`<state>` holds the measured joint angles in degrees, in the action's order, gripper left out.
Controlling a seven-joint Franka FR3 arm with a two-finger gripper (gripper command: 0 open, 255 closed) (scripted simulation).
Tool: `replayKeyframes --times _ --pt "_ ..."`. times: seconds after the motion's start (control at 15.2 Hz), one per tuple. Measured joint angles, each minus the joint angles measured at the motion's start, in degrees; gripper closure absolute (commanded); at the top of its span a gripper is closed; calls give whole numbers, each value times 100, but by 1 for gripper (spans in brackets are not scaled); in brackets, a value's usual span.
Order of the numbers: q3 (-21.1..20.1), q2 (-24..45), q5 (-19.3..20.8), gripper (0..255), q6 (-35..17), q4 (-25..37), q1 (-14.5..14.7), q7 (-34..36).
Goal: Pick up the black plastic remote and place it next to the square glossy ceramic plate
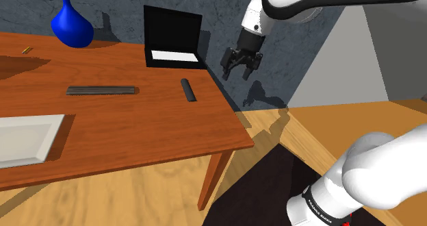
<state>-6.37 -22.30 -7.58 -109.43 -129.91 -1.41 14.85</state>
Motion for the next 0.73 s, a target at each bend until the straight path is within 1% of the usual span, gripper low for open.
replayKeyframes --times 0.4,0.73 --pt "-115 1335 115 0 -701 638 -93 422" --pt "-130 2359 259 0 -1094 1269 -132 775"
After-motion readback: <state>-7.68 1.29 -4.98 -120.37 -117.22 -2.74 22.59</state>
